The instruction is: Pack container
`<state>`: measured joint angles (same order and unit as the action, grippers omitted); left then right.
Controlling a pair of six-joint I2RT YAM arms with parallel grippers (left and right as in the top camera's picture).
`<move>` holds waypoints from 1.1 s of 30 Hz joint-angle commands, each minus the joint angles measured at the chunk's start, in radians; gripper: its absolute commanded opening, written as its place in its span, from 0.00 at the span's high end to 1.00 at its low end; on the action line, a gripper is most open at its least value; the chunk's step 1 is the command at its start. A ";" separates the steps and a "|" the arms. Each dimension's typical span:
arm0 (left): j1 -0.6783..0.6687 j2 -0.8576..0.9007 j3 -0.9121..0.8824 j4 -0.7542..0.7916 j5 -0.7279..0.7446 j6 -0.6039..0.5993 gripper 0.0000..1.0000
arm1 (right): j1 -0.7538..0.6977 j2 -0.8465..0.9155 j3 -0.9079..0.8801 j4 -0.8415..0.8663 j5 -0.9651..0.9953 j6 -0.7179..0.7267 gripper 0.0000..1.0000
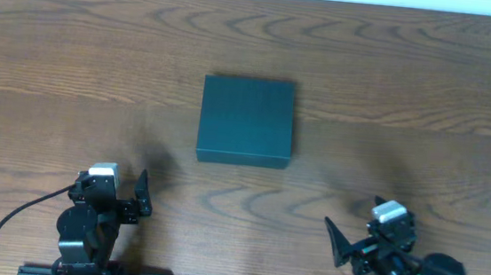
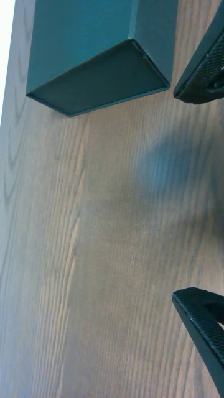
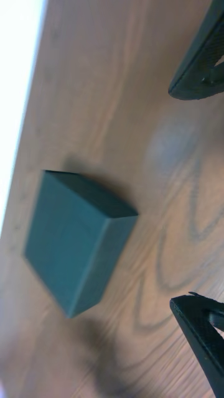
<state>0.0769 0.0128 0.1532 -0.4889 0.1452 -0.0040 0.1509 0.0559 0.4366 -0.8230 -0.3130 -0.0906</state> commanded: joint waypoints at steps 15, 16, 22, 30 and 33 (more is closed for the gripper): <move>0.001 -0.009 -0.017 0.001 -0.017 -0.011 0.05 | 0.007 -0.050 -0.266 0.072 0.037 0.000 0.01; 0.001 -0.009 -0.017 0.002 -0.017 -0.011 0.04 | 0.007 -0.050 -0.266 0.072 0.037 0.000 0.01; 0.001 -0.009 -0.017 0.001 -0.017 -0.011 0.04 | 0.007 -0.050 -0.266 0.072 0.037 0.000 0.01; 0.001 -0.009 -0.017 0.002 -0.017 -0.011 0.05 | 0.007 -0.050 -0.266 0.072 0.037 0.000 0.01; 0.001 -0.009 -0.017 0.002 -0.017 -0.011 0.05 | 0.007 -0.050 -0.266 0.072 0.037 0.000 0.01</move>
